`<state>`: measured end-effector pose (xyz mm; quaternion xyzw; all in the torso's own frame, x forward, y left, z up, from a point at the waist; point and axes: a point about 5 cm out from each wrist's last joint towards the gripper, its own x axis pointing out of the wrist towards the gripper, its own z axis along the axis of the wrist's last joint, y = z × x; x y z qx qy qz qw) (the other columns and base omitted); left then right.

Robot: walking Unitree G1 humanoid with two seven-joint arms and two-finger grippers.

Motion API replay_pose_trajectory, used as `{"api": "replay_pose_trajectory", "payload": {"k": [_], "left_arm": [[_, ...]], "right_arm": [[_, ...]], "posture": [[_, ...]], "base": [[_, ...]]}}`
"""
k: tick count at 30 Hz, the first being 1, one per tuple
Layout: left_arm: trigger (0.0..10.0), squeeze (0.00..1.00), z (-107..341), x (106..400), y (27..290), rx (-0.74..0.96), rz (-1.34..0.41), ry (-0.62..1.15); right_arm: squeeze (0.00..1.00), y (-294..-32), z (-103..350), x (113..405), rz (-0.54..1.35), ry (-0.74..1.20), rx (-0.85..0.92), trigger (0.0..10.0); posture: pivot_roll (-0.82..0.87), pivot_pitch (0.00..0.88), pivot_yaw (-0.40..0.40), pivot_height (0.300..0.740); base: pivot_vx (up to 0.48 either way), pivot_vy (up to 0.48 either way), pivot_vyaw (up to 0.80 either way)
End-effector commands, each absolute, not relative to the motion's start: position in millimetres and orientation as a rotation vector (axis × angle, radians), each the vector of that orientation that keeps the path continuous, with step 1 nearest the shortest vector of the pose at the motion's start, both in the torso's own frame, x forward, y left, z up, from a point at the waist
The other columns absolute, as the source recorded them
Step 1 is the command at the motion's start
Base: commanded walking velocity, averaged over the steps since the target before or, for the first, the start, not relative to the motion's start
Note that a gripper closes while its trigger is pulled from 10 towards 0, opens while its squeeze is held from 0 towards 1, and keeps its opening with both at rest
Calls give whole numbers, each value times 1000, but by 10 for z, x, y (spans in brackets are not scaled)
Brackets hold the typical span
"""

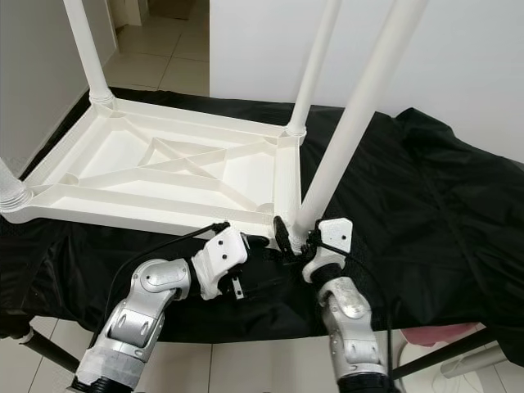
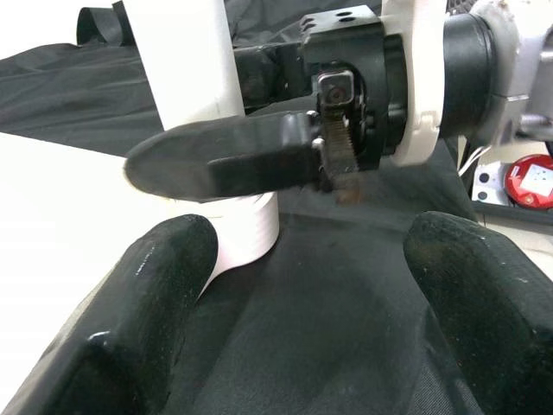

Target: Building children table

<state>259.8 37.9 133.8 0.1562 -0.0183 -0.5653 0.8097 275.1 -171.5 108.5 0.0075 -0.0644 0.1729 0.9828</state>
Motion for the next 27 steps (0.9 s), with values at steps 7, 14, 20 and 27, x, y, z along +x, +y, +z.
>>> {"api": "replay_pose_trajectory", "payload": {"k": [7, 14, 20, 27], "left_arm": [[10000, 0, 1318, 2656, 422, 327, -1027, -46], [10000, 0, 1308, 2641, 396, 331, -1044, -43], [10000, 0, 1338, 2661, 383, 329, -1041, -53], [10000, 0, 1336, 2658, 396, 329, -1032, -53]], "right_arm": [[0, -1841, 1086, 2842, 417, -114, -25, 10000], [0, -1793, 1118, 3046, 551, -90, -66, 10000], [0, -1707, 1110, 3126, 609, -82, -68, 471], [0, -1727, 1054, 3105, 625, -63, -75, 0]], "posture": [[-7, 0, -81, 740], [-6, 0, -72, 740], [4, 0, -75, 740], [7, 0, -79, 740]], "base": [[0, 0, 0], [0, 0, 0], [0, 0, 0], [0, 0, 0]]}}
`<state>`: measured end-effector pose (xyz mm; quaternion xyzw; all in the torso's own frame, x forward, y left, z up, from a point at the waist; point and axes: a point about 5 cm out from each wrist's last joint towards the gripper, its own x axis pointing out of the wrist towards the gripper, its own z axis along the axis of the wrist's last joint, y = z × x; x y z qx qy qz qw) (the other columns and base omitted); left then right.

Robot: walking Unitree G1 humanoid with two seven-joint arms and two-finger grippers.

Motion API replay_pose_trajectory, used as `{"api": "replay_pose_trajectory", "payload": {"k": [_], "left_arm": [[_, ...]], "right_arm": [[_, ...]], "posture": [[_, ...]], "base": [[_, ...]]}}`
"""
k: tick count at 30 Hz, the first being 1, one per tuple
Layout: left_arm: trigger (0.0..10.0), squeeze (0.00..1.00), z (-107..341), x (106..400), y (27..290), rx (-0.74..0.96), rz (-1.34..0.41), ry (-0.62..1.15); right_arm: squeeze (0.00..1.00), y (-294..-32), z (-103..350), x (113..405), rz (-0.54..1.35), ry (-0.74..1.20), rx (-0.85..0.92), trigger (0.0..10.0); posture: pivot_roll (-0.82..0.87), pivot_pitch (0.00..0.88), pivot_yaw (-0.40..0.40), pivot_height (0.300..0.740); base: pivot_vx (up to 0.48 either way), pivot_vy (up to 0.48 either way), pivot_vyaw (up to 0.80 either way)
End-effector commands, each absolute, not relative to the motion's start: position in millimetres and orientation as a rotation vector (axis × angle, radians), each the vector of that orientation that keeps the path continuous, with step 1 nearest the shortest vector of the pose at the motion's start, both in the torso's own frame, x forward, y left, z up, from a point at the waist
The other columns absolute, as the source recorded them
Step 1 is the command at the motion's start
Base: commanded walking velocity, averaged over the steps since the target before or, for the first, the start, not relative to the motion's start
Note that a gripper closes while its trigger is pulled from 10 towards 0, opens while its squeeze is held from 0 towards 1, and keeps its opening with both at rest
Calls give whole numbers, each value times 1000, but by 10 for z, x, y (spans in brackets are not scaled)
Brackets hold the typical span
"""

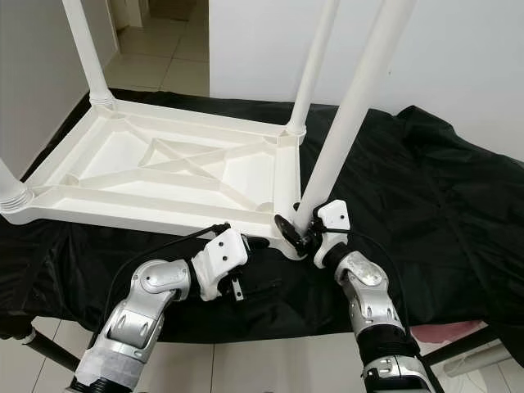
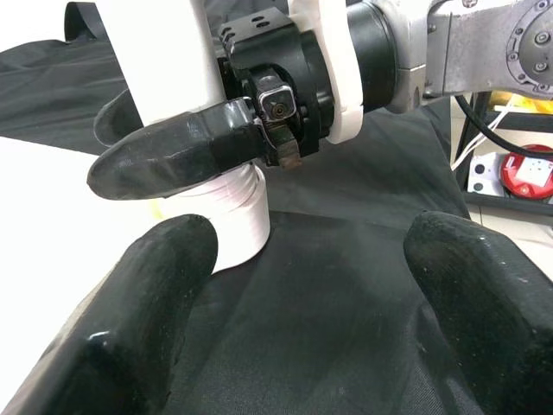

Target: Building children table

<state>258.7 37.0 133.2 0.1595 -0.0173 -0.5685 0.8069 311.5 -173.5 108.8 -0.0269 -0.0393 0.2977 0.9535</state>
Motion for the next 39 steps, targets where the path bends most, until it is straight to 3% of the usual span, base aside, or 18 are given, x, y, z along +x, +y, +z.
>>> {"api": "replay_pose_trajectory", "payload": {"k": [1, 8, 9, 25, 39], "left_arm": [[10000, 0, 1331, 2656, 397, 328, -1030, -52], [10000, 0, 1313, 2650, 401, 328, -1030, -47], [10000, 0, 1303, 2668, 419, 332, -1021, -45], [10000, 0, 1317, 2804, 533, 356, -950, -51], [10000, 0, 1297, 2813, 533, 359, -959, -51]], "right_arm": [[0, -1745, 1040, 3095, 623, -59, -69, 0], [0, -1780, 1010, 3061, 622, -55, -47, 0], [0, -1790, 1006, 3048, 595, -59, -36, 10000], [0, -1697, 1001, 2971, 412, -77, -14, 10000], [0, -1560, 908, 2944, -89, 15, 119, 10000]], "posture": [[7, 0, -79, 740], [3, 0, -78, 740], [-5, 0, -75, 740], [-15, 0, -74, 740], [-10, 0, -88, 740]], "base": [[0, 0, 0], [0, 0, 0], [0, 0, 0], [0, 0, 0], [0, 0, 0]]}}
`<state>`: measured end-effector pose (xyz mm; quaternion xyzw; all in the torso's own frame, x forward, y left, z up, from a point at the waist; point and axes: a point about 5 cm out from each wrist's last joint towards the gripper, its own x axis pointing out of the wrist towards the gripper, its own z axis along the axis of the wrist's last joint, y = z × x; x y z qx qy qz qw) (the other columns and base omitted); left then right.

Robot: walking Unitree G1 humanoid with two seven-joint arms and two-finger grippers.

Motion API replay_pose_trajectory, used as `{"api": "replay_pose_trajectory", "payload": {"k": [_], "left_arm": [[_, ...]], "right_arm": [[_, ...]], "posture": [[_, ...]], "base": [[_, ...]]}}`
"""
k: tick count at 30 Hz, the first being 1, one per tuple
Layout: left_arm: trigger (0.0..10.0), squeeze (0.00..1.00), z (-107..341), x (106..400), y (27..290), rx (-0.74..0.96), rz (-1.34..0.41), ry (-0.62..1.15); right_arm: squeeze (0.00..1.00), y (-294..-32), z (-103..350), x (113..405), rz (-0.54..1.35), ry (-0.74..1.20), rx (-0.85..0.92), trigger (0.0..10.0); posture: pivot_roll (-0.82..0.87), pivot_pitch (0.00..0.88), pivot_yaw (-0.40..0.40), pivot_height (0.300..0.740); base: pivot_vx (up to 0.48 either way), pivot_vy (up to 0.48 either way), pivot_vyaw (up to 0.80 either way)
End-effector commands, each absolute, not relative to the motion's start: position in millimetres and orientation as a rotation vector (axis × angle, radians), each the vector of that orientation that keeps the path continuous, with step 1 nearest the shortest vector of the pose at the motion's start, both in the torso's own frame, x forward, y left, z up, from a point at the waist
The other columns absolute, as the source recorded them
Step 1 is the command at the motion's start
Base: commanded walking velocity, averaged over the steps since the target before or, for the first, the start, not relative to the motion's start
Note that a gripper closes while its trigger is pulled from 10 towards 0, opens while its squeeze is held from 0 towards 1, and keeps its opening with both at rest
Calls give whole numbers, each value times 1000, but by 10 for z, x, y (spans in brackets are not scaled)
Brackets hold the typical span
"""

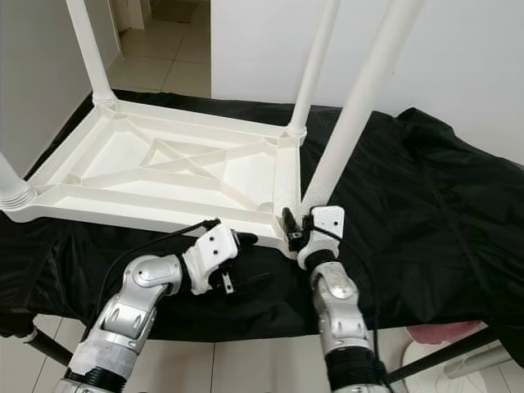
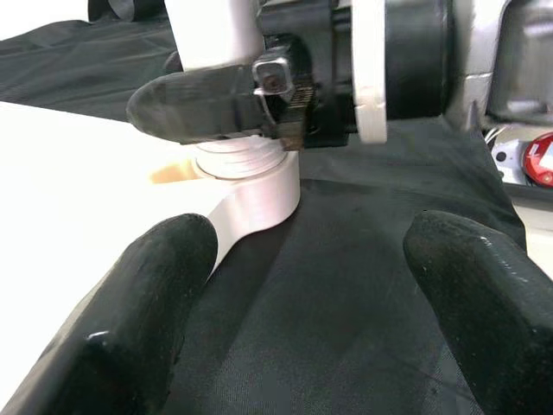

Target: Building children table

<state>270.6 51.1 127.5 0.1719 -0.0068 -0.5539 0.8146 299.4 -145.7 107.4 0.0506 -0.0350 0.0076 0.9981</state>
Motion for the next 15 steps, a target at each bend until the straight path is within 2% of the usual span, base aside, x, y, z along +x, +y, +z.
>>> {"api": "replay_pose_trajectory", "payload": {"k": [1, 7, 15], "left_arm": [[10000, 0, 1298, 2813, 532, 357, -957, -53], [10000, 0, 1300, 2804, 528, 349, -953, -55], [10000, 0, 1314, 2807, 524, 349, -954, -60]], "right_arm": [[0, -1491, 899, 2929, -138, 21, 145, 10000], [0, -1327, 916, 2906, -159, 27, 173, 10000], [0, -1325, 959, 2919, -166, 13, 128, 10000]], "posture": [[-10, 0, -88, 740], [-7, 0, -92, 740], [1, 0, -91, 740]], "base": [[0, 0, 0], [0, 0, 0], [0, 0, 0]]}}
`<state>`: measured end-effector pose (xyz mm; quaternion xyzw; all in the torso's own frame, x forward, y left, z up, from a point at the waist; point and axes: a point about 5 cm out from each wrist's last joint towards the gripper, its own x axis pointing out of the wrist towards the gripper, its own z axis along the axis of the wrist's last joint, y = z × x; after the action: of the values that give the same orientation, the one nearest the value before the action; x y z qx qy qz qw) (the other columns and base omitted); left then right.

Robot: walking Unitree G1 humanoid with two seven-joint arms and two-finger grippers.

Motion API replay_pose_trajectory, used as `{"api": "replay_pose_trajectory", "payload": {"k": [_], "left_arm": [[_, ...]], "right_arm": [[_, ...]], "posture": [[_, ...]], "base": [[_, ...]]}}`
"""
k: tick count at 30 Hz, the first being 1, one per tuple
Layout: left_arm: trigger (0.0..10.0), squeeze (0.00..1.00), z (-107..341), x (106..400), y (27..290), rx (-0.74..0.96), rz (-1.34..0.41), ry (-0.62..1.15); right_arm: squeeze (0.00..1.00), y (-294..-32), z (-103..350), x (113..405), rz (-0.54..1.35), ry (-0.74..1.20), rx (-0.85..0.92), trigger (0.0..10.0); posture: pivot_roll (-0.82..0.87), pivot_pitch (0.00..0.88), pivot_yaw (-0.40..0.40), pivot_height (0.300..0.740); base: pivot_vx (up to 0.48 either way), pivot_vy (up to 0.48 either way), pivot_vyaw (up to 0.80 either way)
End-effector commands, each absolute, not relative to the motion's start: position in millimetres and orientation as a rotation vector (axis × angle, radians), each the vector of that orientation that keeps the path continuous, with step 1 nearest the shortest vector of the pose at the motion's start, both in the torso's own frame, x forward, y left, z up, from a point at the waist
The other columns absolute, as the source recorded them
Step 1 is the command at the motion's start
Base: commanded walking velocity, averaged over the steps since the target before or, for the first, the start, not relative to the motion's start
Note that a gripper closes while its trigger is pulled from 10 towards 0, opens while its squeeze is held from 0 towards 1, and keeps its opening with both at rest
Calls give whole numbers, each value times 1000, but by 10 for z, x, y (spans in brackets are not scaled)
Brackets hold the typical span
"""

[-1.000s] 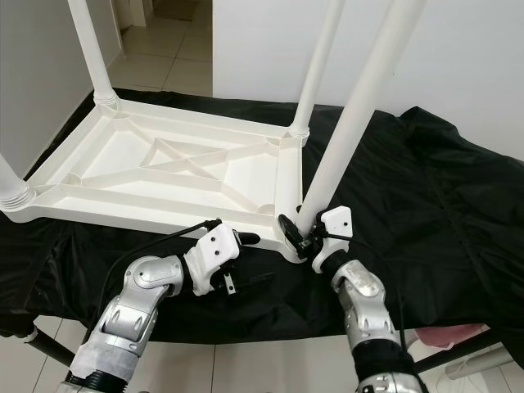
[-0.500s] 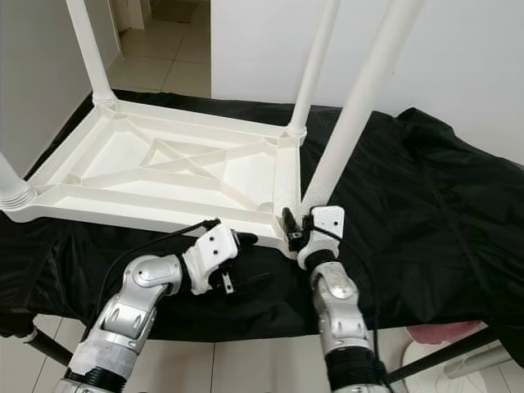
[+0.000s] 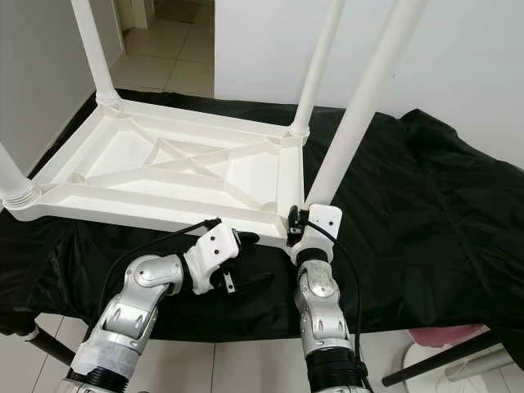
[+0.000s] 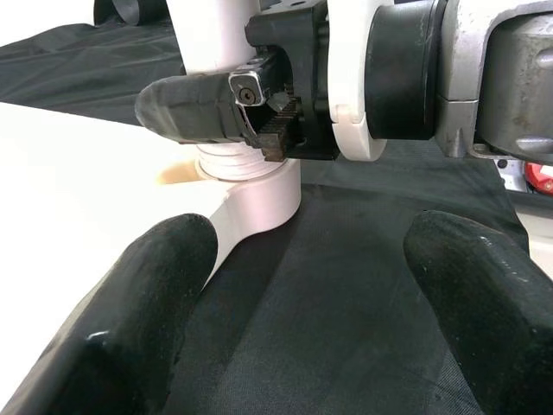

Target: Building children table

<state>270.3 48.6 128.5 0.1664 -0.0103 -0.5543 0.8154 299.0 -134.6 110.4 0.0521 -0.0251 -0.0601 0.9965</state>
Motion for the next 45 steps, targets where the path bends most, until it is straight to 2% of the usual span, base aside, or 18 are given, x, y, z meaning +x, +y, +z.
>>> {"api": "replay_pose_trajectory", "payload": {"k": [1, 3, 4, 6, 7, 12, 23, 24, 25, 27, 36, 45], "left_arm": [[10000, 0, 1317, 2807, 530, 350, -953, -60], [10000, 0, 1319, 2806, 534, 351, -952, -61], [10000, 0, 1321, 2803, 537, 351, -953, -62], [10000, 0, 1322, 2801, 538, 352, -953, -62], [10000, 0, 1323, 2798, 536, 352, -955, -63], [10000, 0, 1330, 2793, 522, 349, -960, -65], [10000, 0, 1325, 2782, 509, 347, -961, -64], [10000, 0, 1325, 2779, 508, 346, -961, -64], [10000, 0, 1325, 2779, 508, 346, -961, -64], [10000, 0, 1324, 2773, 505, 346, -963, -65], [10000, 0, 1329, 2762, 485, 346, -974, -66], [10000, 0, 1337, 2769, 471, 341, -969, -68]], "right_arm": [[0, -1323, 972, 2917, -167, 0, 117, 10000], [0, -1319, 981, 2915, -168, -7, 113, 10000], [55, -1313, 998, 2912, -157, -21, 108, 10000], [55, -1309, 1008, 2910, -148, -29, 105, 10000], [1000, -1302, 1022, 2900, -129, -42, 124, 10000], [1000, -1306, 1035, 2855, -59, -63, 161, 10000], [1000, -1528, 1095, 2746, 7, -119, 170, 10000], [698, -1554, 1104, 2734, 19, -127, 165, 10000], [698, -1554, 1104, 2734, 19, -127, 165, 10000], [0, -1583, 1118, 2712, 50, -137, 157, 10000], [0, -1701, 1171, 2714, 187, -178, 100, 10000], [0, -1700, 1189, 2821, 350, -162, 40, 10000]], "posture": [[3, 0, -90, 740], [2, 0, -88, 740], [1, 0, -85, 740], [1, 0, -85, 740], [1, 0, -83, 740], [-3, 0, -83, 740], [-8, 0, -88, 740], [-9, 0, -88, 740], [-9, 0, -88, 740], [-12, 0, -86, 740], [-19, 0, -85, 740], [-14, 0, -84, 740]], "base": [[0, 0, 0], [0, 0, 0], [0, 0, 0], [0, 0, 0], [0, 0, 0], [0, 0, 0], [0, 0, 0], [0, 0, 0], [0, 0, 0], [0, 0, 0], [0, 0, 0], [0, 0, 0]]}}
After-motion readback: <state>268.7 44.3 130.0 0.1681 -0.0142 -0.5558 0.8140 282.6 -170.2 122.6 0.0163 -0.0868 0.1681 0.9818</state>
